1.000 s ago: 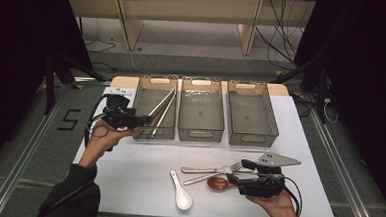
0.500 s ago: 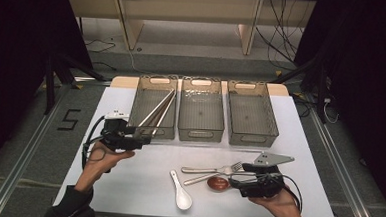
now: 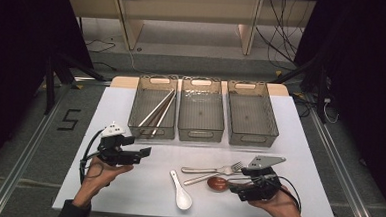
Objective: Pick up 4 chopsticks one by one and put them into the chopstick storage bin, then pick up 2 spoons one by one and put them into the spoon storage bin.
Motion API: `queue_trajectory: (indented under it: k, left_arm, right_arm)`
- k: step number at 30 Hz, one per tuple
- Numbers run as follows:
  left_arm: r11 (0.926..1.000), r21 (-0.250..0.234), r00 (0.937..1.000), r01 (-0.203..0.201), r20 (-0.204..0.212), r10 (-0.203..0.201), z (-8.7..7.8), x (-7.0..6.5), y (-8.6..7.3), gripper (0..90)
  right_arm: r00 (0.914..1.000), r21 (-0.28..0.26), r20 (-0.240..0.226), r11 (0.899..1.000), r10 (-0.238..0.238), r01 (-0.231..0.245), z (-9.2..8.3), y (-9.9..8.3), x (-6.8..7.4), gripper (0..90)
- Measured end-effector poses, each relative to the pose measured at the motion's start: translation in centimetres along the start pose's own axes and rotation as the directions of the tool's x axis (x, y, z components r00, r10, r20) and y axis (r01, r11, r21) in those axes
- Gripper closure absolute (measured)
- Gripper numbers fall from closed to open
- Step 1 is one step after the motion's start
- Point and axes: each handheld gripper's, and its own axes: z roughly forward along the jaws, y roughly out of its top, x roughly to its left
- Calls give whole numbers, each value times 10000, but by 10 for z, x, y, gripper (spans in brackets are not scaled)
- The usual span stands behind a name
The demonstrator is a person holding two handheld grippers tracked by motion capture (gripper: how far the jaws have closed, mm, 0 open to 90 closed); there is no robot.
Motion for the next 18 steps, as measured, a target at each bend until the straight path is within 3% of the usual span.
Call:
queue_trajectory:
  k: [8,12,18]
  left_arm:
    - [9997,180,9999,-136,-77,138,6,-4,-9,195]
    - [9999,-30,9999,-127,-61,127,5,-7,-12,194]
    - [9997,-106,9998,-222,-19,222,3,-13,-16,190]
  right_arm:
    - [9999,243,104,9997,-63,61,3,-3,-1,273]
    - [9999,386,80,9992,-107,104,5,-3,-2,274]
    - [9977,1025,126,9927,-659,643,10,0,-3,284]
